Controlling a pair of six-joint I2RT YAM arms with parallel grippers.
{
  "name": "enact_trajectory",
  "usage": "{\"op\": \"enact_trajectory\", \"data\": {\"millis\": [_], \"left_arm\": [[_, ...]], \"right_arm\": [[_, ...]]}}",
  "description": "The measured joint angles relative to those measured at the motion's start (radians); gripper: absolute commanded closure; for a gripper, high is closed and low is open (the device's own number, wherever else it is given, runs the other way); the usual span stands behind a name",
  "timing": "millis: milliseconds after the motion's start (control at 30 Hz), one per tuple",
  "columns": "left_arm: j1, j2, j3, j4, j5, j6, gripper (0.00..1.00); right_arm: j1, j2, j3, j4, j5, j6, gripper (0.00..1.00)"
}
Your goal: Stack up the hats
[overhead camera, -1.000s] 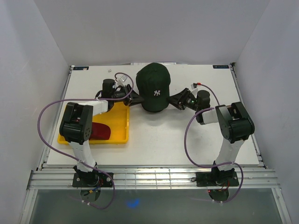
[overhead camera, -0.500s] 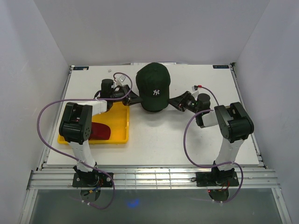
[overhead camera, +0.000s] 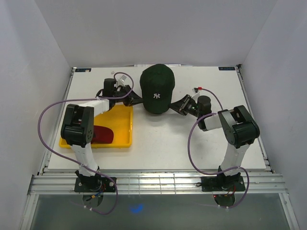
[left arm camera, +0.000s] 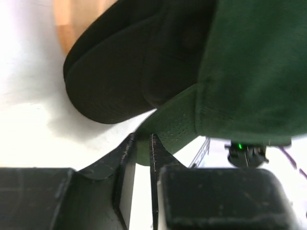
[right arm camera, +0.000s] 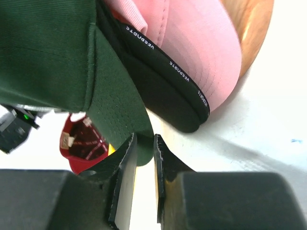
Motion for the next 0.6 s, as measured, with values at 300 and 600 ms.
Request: {"op": "enact_trajectory", "data": {"millis": [300,600], "left_arm": [[-0.014,0.081,0.133,-0.232,-0.145,0.053,1.0],[-0.067,0.119,0.152,-0.356,-0.203,0.09,1.0]], "right_arm": [[0.069,-0.018,0.024,-0.12,0.022,-0.091,0.92],[0.082,-0.018,0.024,-0.237,0.033,-0.121,0.92]]}}
